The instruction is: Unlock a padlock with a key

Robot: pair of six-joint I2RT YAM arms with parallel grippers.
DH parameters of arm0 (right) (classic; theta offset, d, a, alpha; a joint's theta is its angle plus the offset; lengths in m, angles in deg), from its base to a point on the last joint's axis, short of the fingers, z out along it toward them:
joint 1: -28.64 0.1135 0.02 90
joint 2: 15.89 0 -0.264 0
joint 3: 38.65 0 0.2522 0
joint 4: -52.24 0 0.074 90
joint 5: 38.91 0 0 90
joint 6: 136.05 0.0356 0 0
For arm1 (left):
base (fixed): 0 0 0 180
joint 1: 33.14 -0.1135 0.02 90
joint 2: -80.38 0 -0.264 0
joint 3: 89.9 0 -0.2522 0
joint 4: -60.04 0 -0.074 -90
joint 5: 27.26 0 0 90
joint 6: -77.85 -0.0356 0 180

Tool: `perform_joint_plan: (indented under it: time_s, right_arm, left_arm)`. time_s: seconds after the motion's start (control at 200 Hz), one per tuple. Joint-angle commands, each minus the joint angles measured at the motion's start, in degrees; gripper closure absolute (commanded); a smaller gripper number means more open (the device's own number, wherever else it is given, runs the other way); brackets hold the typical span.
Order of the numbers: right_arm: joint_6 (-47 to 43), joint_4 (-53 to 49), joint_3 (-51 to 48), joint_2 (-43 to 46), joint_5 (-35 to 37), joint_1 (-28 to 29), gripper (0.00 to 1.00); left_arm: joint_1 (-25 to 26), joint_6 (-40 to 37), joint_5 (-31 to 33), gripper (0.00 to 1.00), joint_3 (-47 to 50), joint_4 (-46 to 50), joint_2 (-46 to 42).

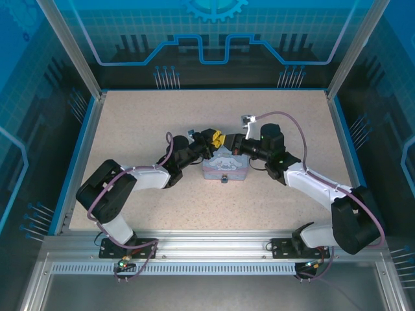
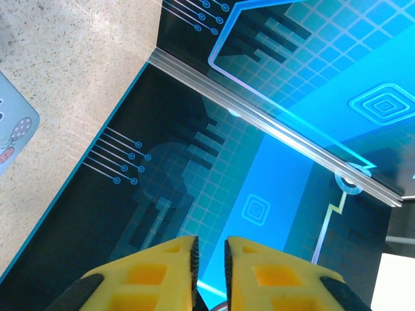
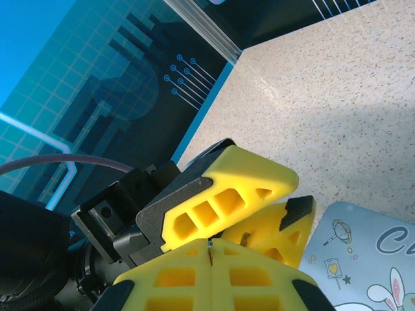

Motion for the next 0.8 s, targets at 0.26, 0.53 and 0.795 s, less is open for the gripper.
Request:
perform_joint_plan:
  time_s: [0.26, 0.53, 0.795]
  right_arm:
    - [1.56, -3.51, -2.5, 5.57, 3.7, -1.98, 0.62]
    - [5.68, -12.83, -8.49, 16.55, 0.79, -9.73, 0.26]
    - [8.12, -13.48, -7.36, 16.01, -2.95, -9.54, 0.23]
  left_arm:
    - [-1.08, -7.53, -1.58, 1.0, -0.86, -1.18, 0.07]
    - [-5.37, -36.52, -16.71, 1.0, -7.09, 9.67, -1.44]
    - [-3.68, -72.53, -17.1, 1.0, -20.16, 44.26, -6.53]
